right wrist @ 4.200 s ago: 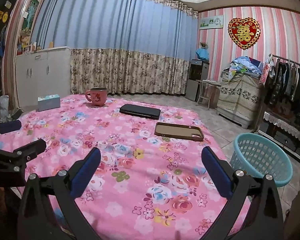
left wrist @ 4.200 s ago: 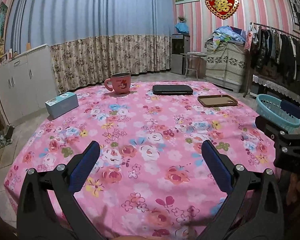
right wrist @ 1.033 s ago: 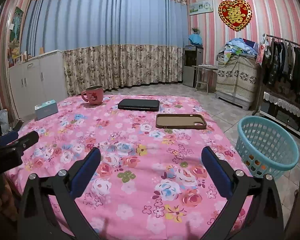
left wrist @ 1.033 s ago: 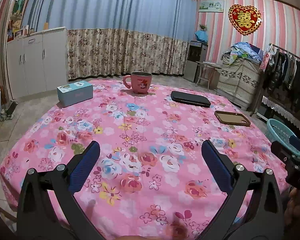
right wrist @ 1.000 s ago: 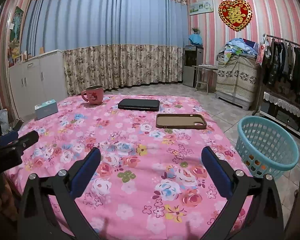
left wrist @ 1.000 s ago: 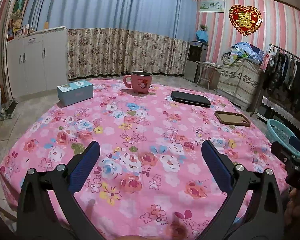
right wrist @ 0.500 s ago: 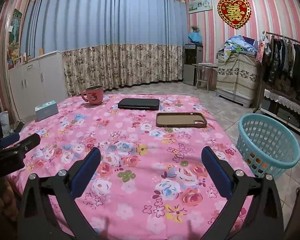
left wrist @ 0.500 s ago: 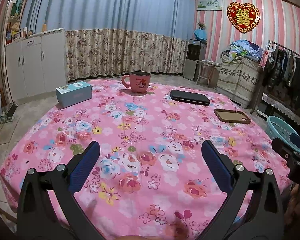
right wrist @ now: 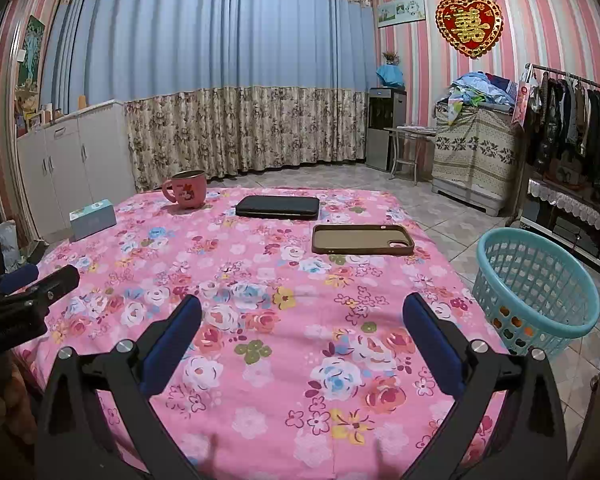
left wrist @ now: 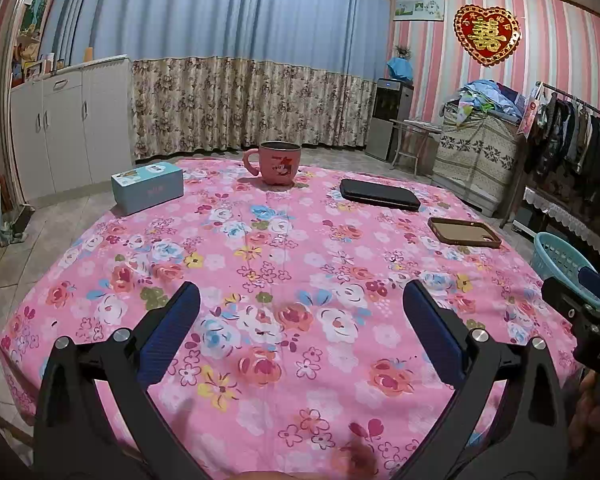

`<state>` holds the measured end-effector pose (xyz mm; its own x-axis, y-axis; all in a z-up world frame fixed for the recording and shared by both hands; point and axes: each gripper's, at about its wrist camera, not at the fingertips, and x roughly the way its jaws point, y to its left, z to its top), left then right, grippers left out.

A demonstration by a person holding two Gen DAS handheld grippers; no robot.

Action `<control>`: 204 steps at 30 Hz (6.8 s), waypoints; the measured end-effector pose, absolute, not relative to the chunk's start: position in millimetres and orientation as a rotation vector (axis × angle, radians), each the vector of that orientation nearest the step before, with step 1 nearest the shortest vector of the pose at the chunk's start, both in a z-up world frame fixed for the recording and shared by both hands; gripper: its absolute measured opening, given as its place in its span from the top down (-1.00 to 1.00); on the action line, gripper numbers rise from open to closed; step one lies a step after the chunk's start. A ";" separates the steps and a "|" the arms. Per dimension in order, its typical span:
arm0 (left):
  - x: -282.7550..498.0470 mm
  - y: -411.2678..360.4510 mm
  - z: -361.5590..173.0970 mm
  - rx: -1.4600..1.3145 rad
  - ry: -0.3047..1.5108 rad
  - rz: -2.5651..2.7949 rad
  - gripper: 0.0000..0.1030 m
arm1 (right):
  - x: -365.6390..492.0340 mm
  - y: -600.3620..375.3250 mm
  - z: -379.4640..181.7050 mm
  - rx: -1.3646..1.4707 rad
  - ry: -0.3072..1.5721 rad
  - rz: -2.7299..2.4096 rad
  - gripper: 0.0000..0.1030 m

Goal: Collect trash

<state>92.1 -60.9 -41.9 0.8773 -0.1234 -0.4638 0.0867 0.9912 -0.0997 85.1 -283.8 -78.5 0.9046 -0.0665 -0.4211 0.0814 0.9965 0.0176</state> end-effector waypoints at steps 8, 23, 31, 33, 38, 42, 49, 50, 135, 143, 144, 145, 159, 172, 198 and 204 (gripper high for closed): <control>91.6 -61.0 -43.3 -0.069 0.490 -0.112 -0.90 | 85.6 -284.1 -78.5 0.035 0.436 -0.075 -0.91; 91.0 -64.8 -44.4 -0.048 0.487 -0.115 -0.90 | 84.2 -283.8 -76.6 0.037 0.437 -0.074 -0.91; 91.2 -64.7 -44.2 -0.046 0.487 -0.115 -0.90 | 84.2 -283.7 -76.8 0.038 0.439 -0.074 -0.91; 91.3 -64.4 -44.0 -0.046 0.488 -0.116 -0.90 | 84.4 -283.9 -76.8 0.039 0.439 -0.073 -0.91; 91.3 -64.4 -43.8 -0.047 0.487 -0.115 -0.90 | 85.1 -282.0 -78.0 0.035 0.440 -0.072 -0.91; 90.9 -64.4 -44.1 -0.045 0.489 -0.115 -0.90 | 85.9 -280.6 -78.9 0.036 0.441 -0.071 -0.91; 90.5 -64.5 -43.9 -0.048 0.489 -0.116 -0.90 | 86.7 -281.0 -79.1 0.035 0.443 -0.071 -0.91; 90.9 -64.4 -44.0 -0.046 0.489 -0.116 -0.90 | 86.8 -279.6 -79.5 0.030 0.443 -0.071 -0.91; 92.0 -63.1 -48.0 -0.049 0.495 -0.118 -0.90 | 89.0 -274.7 -79.5 0.024 0.447 -0.064 -0.91; 91.4 -59.5 -46.9 -0.062 0.494 -0.112 -0.90 | 88.9 -276.4 -80.5 0.030 0.450 -0.072 -0.91; 91.9 -59.2 -46.5 -0.064 0.494 -0.112 -0.90 | 89.0 -276.7 -80.9 0.029 0.450 -0.072 -0.91; 92.0 -59.2 -46.7 -0.062 0.496 -0.112 -0.90 | 88.9 -276.7 -81.2 0.028 0.452 -0.071 -0.91; 92.0 -62.1 -44.7 -0.048 0.497 -0.113 -0.90 | 89.2 -278.8 -81.8 0.032 0.461 -0.065 -0.91; 94.7 -60.2 -44.5 -0.064 0.505 -0.111 -0.90 | 91.6 -278.1 -81.8 0.031 0.463 -0.062 -0.91; 94.2 -60.2 -44.6 -0.059 0.505 -0.109 -0.90 | 91.6 -278.5 -83.2 0.029 0.459 -0.060 -0.91; 93.9 -60.3 -44.4 -0.060 0.505 -0.109 -0.90 | 91.7 -279.2 -83.8 0.031 0.460 -0.061 -0.91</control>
